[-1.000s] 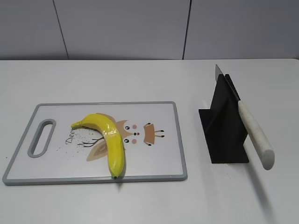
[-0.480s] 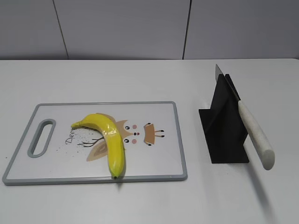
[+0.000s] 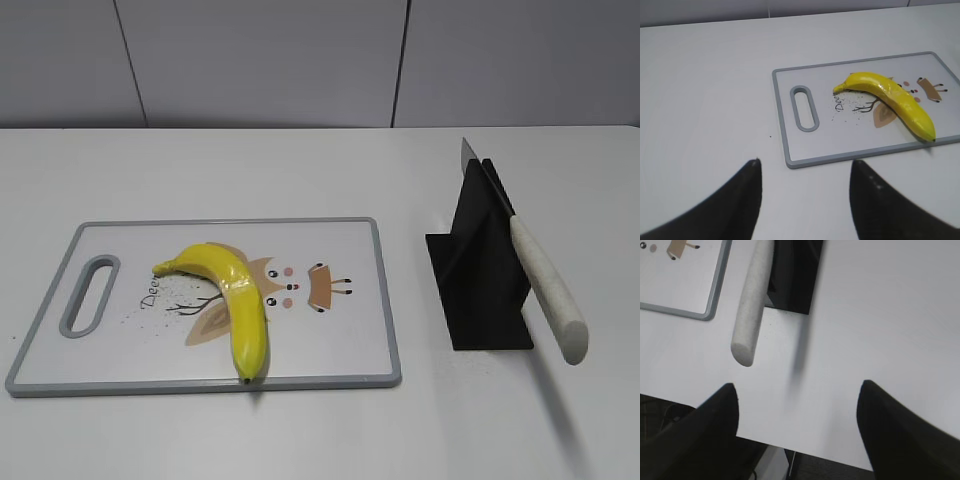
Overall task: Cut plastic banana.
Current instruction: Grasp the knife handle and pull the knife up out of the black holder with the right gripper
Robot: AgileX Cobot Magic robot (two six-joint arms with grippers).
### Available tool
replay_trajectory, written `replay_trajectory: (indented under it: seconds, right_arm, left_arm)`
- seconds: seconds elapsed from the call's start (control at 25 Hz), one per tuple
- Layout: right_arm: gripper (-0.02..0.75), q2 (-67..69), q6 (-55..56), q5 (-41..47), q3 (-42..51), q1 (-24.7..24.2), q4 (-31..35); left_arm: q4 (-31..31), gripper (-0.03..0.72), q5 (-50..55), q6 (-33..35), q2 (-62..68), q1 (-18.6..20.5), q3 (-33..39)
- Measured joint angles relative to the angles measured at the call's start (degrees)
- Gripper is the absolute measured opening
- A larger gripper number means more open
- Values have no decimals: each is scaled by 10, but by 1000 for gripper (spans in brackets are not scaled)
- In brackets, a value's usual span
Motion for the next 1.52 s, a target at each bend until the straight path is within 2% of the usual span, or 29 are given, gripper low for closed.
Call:
replay_trajectory:
  seconds: [0.16,0.24,0.36,0.72,1.12,1.4,1.52]
  right_arm:
    - [583,73,43,-2,-32,78,-52]
    - [583,115,59,-3,-49,90,-64]
    - [583,172,79,-5,-72,93,-65]
    - [582,315,89,-15,-126,93,-6]
    - [537,412,89,-16,-135,93,-2]
    - [531,472,90,-17,-135,93,-2]
    - [500,484,90,-18,-135,93,-2]
  left_arm:
    - [0,542,0,0,0,0,0]
    - [0,542,0,0,0,0,0]
    - [0,542,0,0,0,0,0]
    - [0,542,0,0,0,0,0]
    - [0,542,0,0,0,0,0]
    - [2,542,0,0,0,0,0]
    - [3,541,0,0,0,0,0]
